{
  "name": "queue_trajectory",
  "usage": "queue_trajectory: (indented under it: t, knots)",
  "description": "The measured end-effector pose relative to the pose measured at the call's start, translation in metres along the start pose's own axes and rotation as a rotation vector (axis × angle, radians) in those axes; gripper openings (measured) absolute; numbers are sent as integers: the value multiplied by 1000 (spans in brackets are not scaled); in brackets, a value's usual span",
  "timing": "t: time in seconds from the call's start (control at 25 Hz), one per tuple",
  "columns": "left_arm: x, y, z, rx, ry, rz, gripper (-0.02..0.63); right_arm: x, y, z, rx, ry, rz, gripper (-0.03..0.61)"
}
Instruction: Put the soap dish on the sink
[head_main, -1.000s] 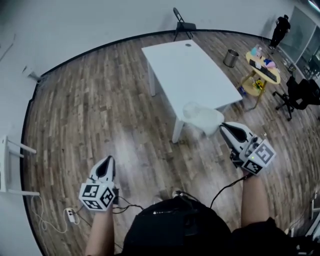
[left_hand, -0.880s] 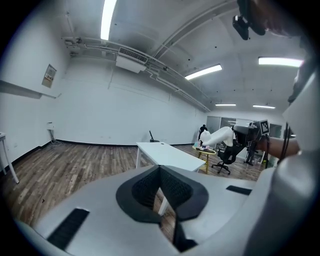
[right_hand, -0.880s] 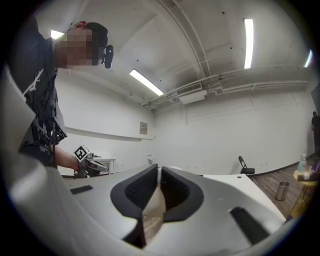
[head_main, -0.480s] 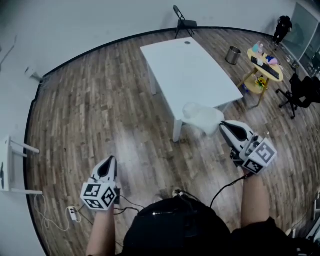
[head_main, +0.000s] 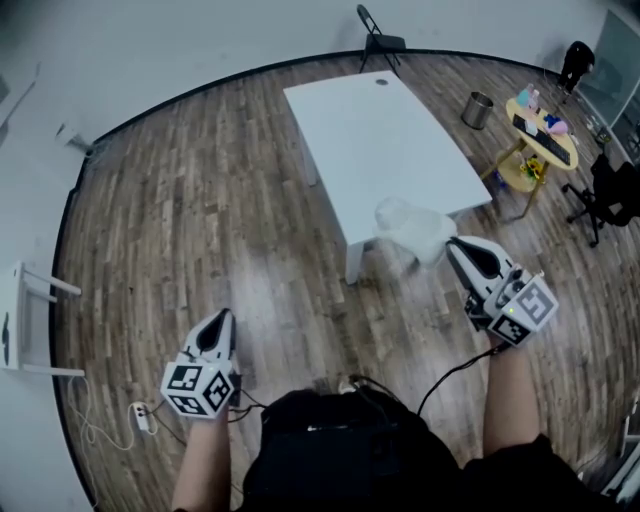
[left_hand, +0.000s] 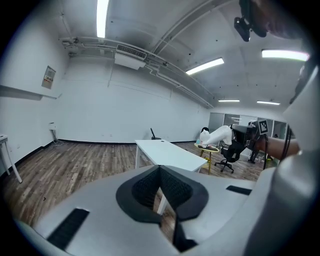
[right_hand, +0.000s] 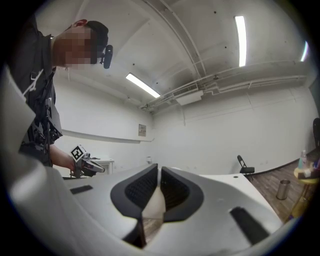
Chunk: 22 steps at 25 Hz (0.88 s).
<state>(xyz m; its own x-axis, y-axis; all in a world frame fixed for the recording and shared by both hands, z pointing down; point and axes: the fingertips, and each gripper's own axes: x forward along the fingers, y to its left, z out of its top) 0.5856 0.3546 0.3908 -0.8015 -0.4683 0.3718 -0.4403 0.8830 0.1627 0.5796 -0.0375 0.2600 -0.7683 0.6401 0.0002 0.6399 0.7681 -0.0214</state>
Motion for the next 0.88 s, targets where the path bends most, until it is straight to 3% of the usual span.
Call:
queue_trajectory:
  t: [0.4, 0.88]
  knots:
    - [22, 23, -5, -32, 15, 35, -11, 30, -38, -5, -8, 11, -15, 31]
    - [100, 82, 34, -28, -2, -62, -11, 98, -66, 8, -30, 6, -108, 31]
